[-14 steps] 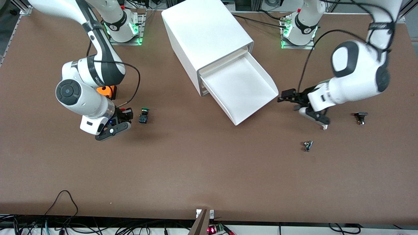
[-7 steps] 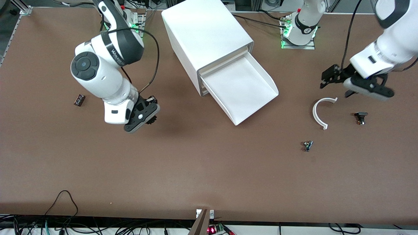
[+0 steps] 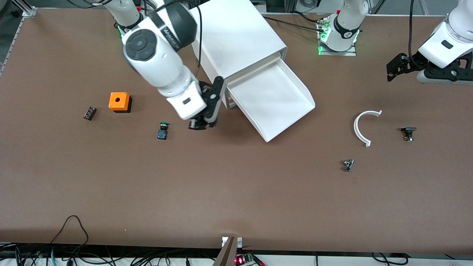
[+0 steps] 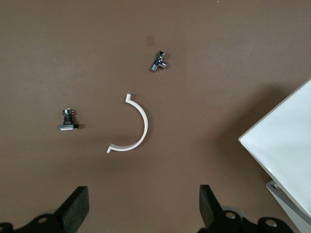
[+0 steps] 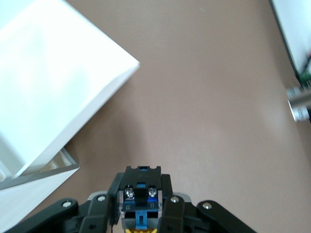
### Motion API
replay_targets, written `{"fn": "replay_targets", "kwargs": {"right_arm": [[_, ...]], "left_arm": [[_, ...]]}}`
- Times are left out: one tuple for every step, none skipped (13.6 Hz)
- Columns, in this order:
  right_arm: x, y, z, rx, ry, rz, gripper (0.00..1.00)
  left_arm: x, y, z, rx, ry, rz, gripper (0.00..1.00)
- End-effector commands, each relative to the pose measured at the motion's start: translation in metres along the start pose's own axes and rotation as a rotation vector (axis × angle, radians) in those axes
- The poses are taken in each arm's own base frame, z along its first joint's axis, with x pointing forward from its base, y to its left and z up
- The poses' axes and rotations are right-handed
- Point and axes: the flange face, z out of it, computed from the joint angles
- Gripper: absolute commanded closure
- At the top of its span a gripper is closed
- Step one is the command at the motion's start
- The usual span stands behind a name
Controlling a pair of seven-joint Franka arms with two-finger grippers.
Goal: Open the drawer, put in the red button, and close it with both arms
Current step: 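Carry the red button into the open drawer with the right gripper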
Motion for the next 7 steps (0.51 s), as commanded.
{"fn": "replay_targets", "kwargs": {"right_arm": [[0.044, -0.024, 0.005, 0.013, 0.038, -0.179, 0.84], [0.058, -0.039, 0.006, 0.011, 0.04, -0.215, 0.84], [0.071, -0.048, 0.004, -0.001, 0.043, -0.248, 0.84], [0.083, -0.059, 0.004, -0.007, 0.037, -0.288, 0.84], [0.094, -0.072, 0.007, -0.013, 0.029, -0.329, 0.84], [0.101, -0.084, 0.012, -0.014, 0.019, -0.358, 0.84], [0.111, -0.098, 0.021, -0.018, 0.003, -0.39, 0.84]], "left_arm": [[0.003, -0.005, 0.0, 0.012, -0.011, -0.017, 0.0], [0.003, -0.008, 0.001, 0.009, -0.012, -0.023, 0.0], [0.003, -0.009, 0.0, 0.008, -0.012, -0.025, 0.0], [0.003, -0.013, 0.001, 0.004, -0.014, -0.032, 0.0], [0.003, -0.014, 0.001, 0.001, -0.014, -0.036, 0.0], [0.003, -0.014, 0.001, -0.005, -0.014, -0.036, 0.0], [0.003, -0.013, 0.001, -0.007, -0.013, -0.035, 0.0]]}}
